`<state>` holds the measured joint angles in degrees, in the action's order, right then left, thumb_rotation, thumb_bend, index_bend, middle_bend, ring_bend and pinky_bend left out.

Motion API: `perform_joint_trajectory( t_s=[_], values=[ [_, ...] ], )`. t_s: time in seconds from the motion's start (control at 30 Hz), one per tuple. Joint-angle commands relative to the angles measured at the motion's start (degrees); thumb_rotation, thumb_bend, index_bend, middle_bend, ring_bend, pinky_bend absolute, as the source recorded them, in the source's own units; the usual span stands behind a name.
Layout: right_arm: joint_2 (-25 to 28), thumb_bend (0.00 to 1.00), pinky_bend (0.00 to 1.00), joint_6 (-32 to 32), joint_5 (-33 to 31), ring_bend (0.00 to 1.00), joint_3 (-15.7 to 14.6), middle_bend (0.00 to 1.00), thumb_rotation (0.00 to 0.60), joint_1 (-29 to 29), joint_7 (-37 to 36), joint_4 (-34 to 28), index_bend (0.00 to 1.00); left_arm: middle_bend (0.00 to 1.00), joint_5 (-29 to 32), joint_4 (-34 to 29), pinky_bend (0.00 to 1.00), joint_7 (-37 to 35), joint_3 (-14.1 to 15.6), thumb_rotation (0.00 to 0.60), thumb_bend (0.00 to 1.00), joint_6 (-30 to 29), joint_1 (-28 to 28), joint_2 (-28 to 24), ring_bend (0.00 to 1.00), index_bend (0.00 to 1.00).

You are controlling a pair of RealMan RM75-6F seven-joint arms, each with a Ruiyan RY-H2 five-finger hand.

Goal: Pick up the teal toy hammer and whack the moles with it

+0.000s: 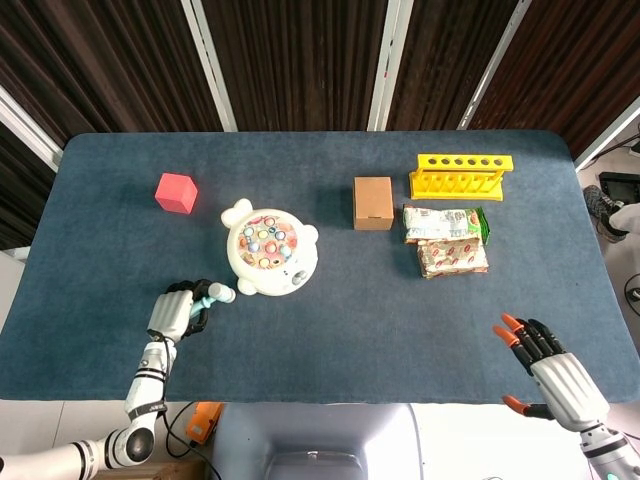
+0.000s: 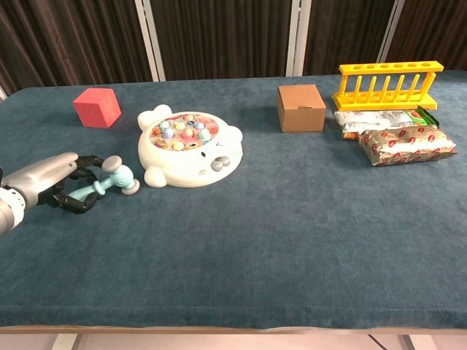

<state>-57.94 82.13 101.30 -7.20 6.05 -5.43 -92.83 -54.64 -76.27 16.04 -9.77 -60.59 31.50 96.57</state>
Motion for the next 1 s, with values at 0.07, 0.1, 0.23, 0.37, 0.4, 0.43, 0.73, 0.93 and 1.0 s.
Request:
perform_joint_trajectory(
  t_s=[0.07,0.1,0.23,0.37,0.4,0.43,0.73,0.93,1.0],
  values=[
    [0.0,0.31,0.0,-0.2,0.0,0.0,-0.1,0.0,0.6,0.1,0.0,0.0,0.0,0.25,-1.3,0.8,0.17,0.1,0.4,0.6,0.53,-0.6,-0.2,0.4,0.18,0.24],
    [0.0,0.31,0.0,-0.2,0.0,0.0,-0.1,0.0,0.6,0.1,0.0,0.0,0.0,0.25,-1.7,1.0,0.17,0.2,0.5,0.6,0.53,-0.8,-0.2,0.6,0.18,0.24],
    [0.1,0.31,0.0,-0.2,0.0,0.0,-0.1,0.0,0.6,0.1,0.0,-0.1,0.0,0.25,-3.5,1.7,0.17,0.0,0.6,0.6,0.52,-2.0,-0.4,1.0,0.18,0.24],
    [0.1,0.31,0.0,-0.3,-0.1,0.0,-0.1,0.0,0.6,0.1,0.0,-0.1,0.0,0.21,-5.9,2.5,0.16,-0.1,0.9,0.599,0.48,-3.8,-0.9,1.3,0.15,0.2],
    [0.1,0.31,0.0,-0.3,-0.1,0.0,0.0,0.0,0.6,0.1,0.0,-0.1,0.0,0.2,-6.4,2.4,0.15,-0.3,1.0,0.599,0.46,-4.1,-1.0,1.3,0.13,0.18],
    [0.1,0.31,0.0,-0.3,-0.1,0.0,0.0,0.0,0.6,0.1,0.0,-0.1,0.0,0.19,-6.9,2.3,0.15,-0.5,1.1,0.599,0.46,-4.3,-1.1,1.2,0.12,0.17],
    [-0.1,0.31,0.0,0.1,-0.1,0.0,0.1,0.0,0.6,0.0,0.3,0.1,0.0,0.01,-15.9,-7.7,0.13,-2.2,4.9,0.599,0.45,-10.1,-4.7,-6.5,0.01,0.05],
    [-0.5,0.31,0.0,-1.0,-1.7,0.0,0.4,0.0,0.6,-0.2,2.4,-0.4,0.0,0.0,-31.3,-20.6,0.04,-6.4,16.2,0.6,0.46,-25.0,-15.5,-22.4,0.0,0.0],
    [-0.9,0.31,0.0,-1.9,-2.4,0.0,0.5,0.0,0.6,-0.1,3.9,-0.8,0.0,0.0,-37.7,-20.4,0.04,-8.3,20.7,0.6,0.46,-30.3,-19.4,-25.0,0.0,0.0]
  ],
)
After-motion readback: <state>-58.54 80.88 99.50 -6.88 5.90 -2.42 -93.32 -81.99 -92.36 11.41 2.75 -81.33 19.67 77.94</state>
